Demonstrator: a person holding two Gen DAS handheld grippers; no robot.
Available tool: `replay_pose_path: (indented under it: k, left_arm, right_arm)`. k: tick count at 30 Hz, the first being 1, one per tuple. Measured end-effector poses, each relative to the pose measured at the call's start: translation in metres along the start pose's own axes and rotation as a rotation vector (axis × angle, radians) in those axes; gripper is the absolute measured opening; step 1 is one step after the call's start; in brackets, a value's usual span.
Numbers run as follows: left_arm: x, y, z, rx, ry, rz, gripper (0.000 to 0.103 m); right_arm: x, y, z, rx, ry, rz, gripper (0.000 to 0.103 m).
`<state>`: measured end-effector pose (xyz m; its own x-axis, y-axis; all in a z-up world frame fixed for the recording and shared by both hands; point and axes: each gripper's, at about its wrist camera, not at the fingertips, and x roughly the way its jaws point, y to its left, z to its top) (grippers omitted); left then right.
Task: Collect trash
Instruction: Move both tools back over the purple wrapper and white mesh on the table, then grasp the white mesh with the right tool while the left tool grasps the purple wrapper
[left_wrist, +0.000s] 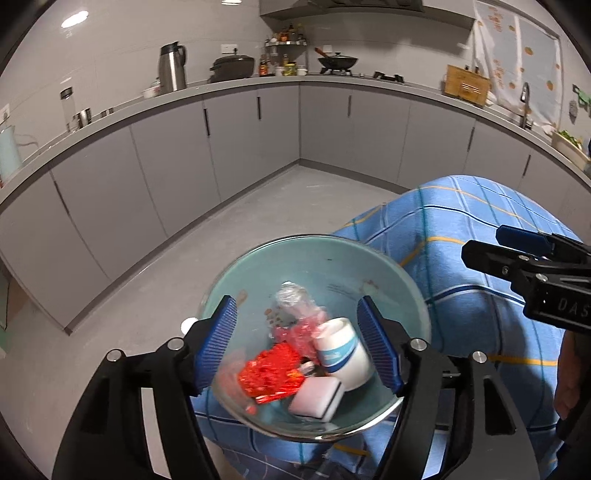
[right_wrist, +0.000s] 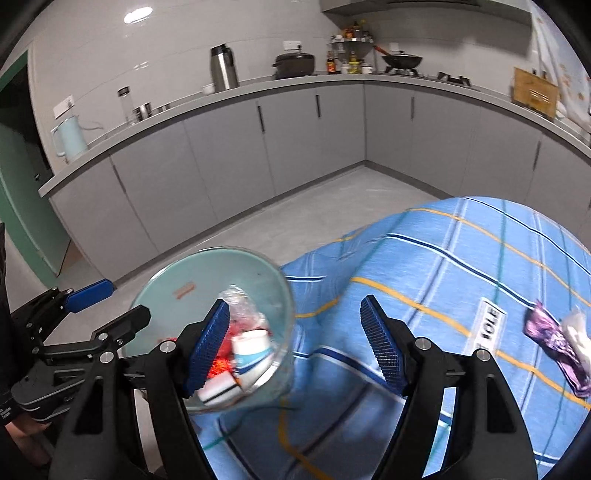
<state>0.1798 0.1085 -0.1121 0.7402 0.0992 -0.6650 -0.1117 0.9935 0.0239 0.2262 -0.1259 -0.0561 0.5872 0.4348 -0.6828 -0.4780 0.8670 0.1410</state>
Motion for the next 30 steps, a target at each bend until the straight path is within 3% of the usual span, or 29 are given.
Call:
replay_pose_path:
  k: [8, 17, 21, 30]
  left_arm:
    - [0.000, -0.064, 0.018, 0.091, -0.031, -0.090, 0.076]
    - [0.000, -0.143, 0.035, 0.187, -0.065, -0.177, 0.082]
    - [0.004, -0.174, 0.038, 0.221, -0.069, -0.202, 0.090]
    - [0.021, -0.232, 0.045, 0.282, -0.056, -0.253, 0.090]
  right_arm:
    - [-0.030, -0.052, -0.014, 0.061, -0.030, -0.101, 0.073]
    - [-0.071, -0.147, -0.042, 0.171, -0.040, -0.272, 0.073]
    - [-0.088, -0.184, -0.054, 0.233, -0.045, -0.338, 0.073]
    - [-0.099, -0.238, -0.070, 0.293, -0.024, -0.442, 0.072]
